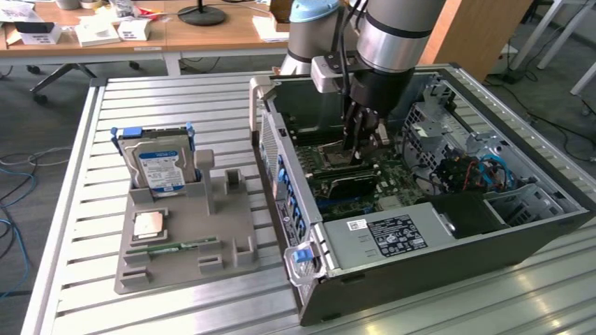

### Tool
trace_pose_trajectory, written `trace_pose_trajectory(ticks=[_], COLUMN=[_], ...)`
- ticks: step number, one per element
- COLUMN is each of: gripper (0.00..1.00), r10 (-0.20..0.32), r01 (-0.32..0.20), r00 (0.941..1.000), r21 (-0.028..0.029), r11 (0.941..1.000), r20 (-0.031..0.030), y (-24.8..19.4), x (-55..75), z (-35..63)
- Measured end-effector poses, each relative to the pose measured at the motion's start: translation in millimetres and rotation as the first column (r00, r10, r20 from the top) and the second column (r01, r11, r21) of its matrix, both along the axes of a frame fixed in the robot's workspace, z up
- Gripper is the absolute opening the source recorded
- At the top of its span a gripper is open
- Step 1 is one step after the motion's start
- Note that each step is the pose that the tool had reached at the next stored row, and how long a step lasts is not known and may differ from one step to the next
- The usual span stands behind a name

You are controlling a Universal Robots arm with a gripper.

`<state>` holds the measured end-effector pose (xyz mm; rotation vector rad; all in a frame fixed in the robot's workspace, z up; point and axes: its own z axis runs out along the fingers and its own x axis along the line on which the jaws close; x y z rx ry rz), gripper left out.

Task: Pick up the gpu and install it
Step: 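Press down on the gpu until it lock into place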

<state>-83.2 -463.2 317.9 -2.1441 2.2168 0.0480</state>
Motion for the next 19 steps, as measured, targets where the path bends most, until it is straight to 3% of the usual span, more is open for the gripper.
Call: trace_pose_trajectory(ticks=[6, 7, 9, 11, 14, 19], gripper=[0.4, 0.38, 0.26, 0.26, 0.11, 0.11], r10=[0.0, 0.0, 0.0, 0.0, 0.0, 0.0], r01=[0.0, 0.0, 0.0, 0.0, 0.0, 0.0], r00=[1.0, 1.0, 1.0, 1.0, 1.0, 1.0], r21=[0.0, 0.0001, 0.0, 0.0, 0.0, 0.0], r11=[1.0, 1.0, 1.0, 1.0, 1.0, 1.0], r20=[0.0, 0.0, 0.0, 0.0, 0.0, 0.0001], y=[0.0, 0.0, 0.0, 0.0, 0.0, 0.2], x=[0.0, 0.0, 0.0, 0.0, 0.0, -0.5], z=[0.0, 0.0, 0.0, 0.0, 0.0, -0.3])
